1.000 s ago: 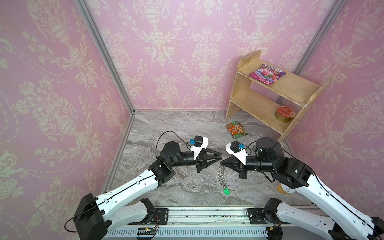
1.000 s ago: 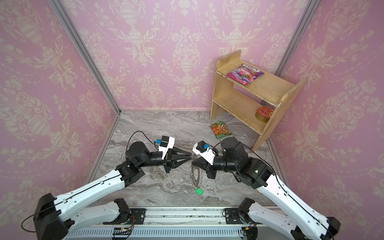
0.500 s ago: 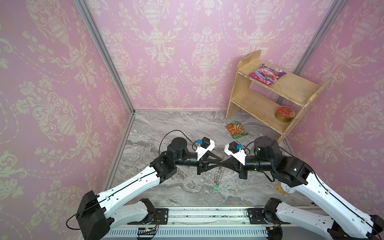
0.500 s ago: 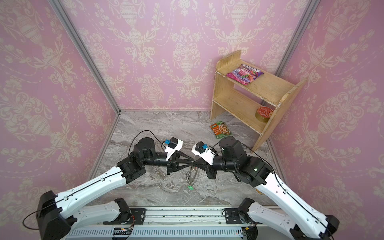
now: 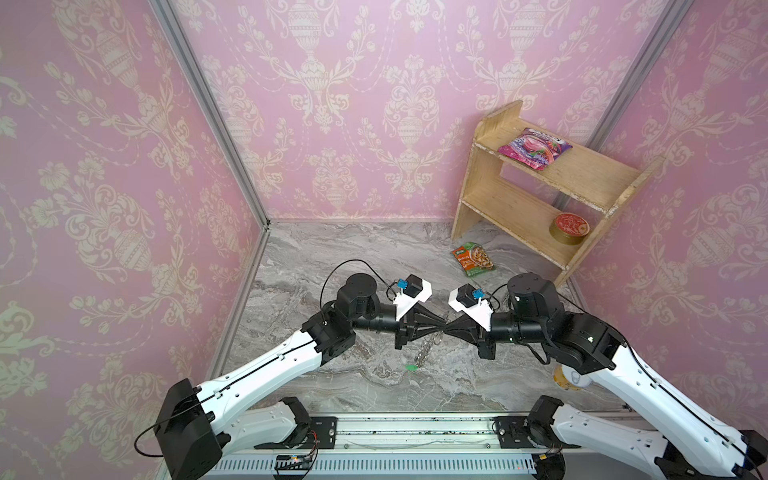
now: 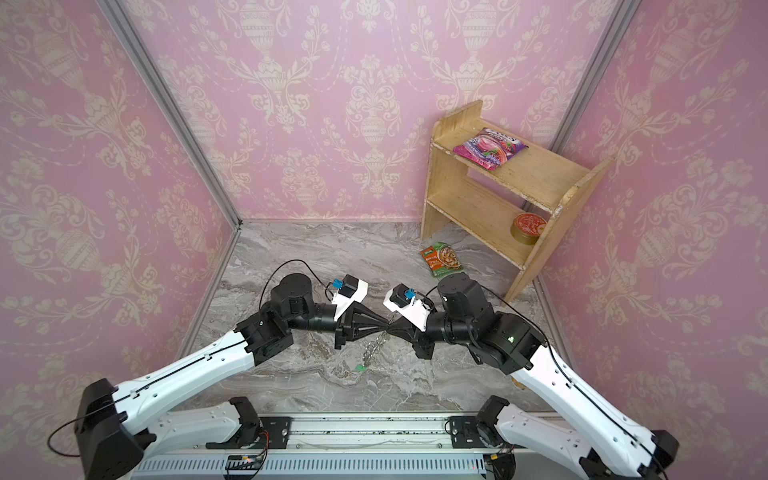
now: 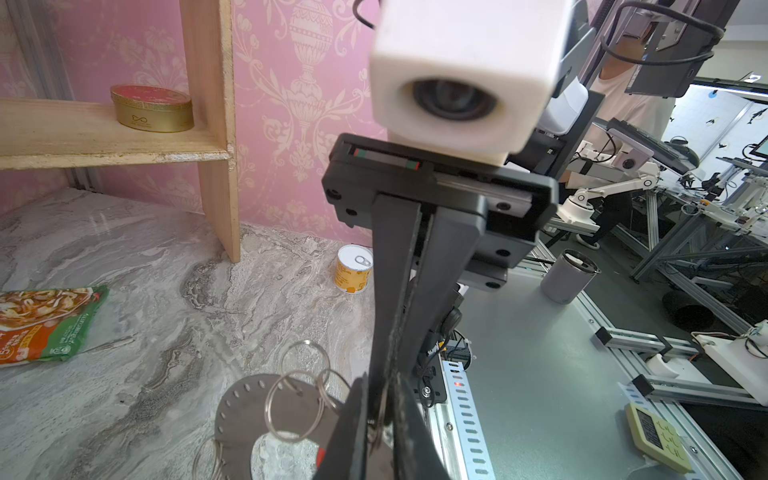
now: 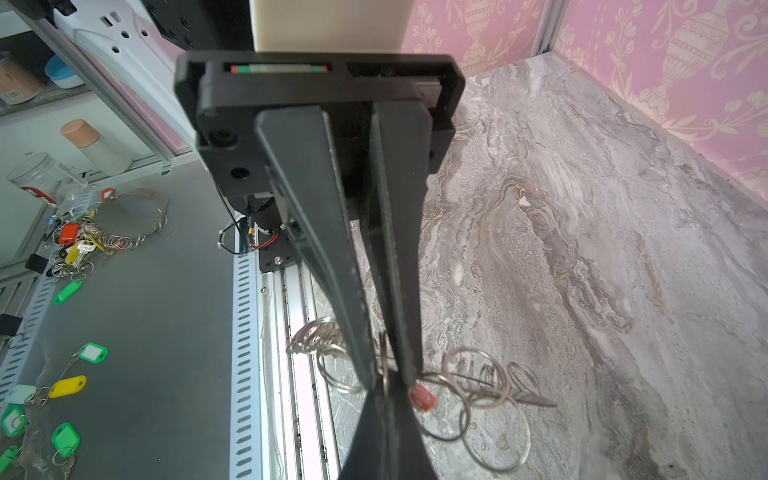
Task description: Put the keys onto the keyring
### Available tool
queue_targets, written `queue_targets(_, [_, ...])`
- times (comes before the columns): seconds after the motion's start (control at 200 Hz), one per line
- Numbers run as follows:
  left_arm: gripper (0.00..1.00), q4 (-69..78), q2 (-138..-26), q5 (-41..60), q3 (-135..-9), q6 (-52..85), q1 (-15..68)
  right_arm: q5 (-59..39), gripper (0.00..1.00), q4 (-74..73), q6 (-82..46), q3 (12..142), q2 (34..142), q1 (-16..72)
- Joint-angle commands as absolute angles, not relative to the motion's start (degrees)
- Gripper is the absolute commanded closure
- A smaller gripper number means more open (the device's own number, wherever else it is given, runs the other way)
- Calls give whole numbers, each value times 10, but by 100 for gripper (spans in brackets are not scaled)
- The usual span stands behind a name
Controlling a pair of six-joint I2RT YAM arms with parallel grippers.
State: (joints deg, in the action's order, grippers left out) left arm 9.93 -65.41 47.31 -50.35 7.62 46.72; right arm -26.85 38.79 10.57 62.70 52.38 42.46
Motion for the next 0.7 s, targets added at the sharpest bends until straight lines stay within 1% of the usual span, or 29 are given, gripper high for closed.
queue_targets(0.0, [91,86,-660,487,-522,59,475,-276,100,366,112,645,523,424])
queue_targets(0.105, [100,87,-663,487,-524,55,477,-280,100,365,111,645,526,423])
queue_targets(0.27, [100,96,-663,483,-520,54,479,-274,100,368,112,644,520,424])
queue_targets(0.3, [100,100,-660,481,-517,53,479,-272,93,370,114,643,517,424])
queue_targets(0.32, [100,104,-658,478,-516,53,479,-270,91,371,114,643,516,424])
queue_targets(0.415, [100,123,-646,465,-507,54,479,-259,85,380,116,641,506,424])
queue_targets(0.696, [100,188,-633,457,-489,72,479,-250,85,379,115,630,494,423])
